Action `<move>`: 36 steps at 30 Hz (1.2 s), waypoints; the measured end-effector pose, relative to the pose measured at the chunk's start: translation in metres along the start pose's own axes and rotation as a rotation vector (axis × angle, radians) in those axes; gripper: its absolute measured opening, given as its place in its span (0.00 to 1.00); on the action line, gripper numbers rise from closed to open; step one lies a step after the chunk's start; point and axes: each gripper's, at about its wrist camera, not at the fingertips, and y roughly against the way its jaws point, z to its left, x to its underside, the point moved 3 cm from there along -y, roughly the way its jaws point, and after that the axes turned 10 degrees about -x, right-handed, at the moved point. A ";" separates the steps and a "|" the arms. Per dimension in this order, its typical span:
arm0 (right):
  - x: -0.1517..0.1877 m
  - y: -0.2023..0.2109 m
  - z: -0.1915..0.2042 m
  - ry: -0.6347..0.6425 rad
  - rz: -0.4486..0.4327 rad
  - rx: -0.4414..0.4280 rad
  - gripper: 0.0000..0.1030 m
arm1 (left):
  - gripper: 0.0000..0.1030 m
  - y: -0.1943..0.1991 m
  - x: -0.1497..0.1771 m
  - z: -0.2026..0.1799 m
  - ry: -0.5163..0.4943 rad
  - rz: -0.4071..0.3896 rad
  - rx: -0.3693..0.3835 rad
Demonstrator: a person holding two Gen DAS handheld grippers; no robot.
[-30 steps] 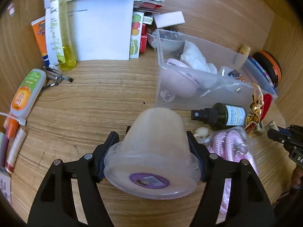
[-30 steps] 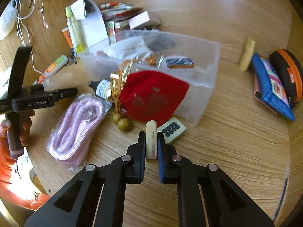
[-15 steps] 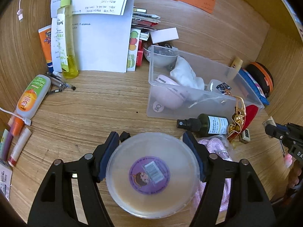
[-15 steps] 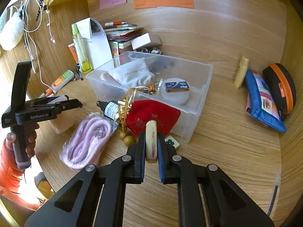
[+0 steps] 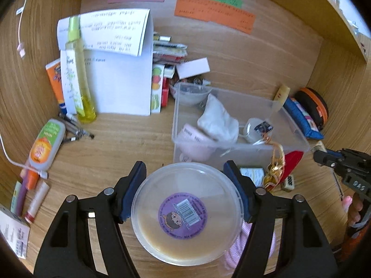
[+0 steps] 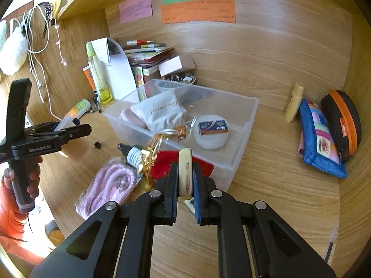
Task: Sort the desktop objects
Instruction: 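Carry the container and the wooden stick over the clear box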
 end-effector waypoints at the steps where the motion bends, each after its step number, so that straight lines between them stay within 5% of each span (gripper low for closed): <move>1: -0.002 -0.001 -0.001 0.003 0.000 0.004 0.10 | 0.66 0.001 -0.002 -0.001 -0.005 -0.002 0.000; 18: -0.032 -0.020 -0.017 -0.002 -0.001 -0.008 0.10 | 0.66 -0.009 -0.056 -0.036 -0.067 0.015 0.146; 36: -0.042 -0.060 -0.048 -0.039 0.062 -0.006 0.10 | 0.66 -0.067 -0.082 -0.067 -0.120 0.064 0.192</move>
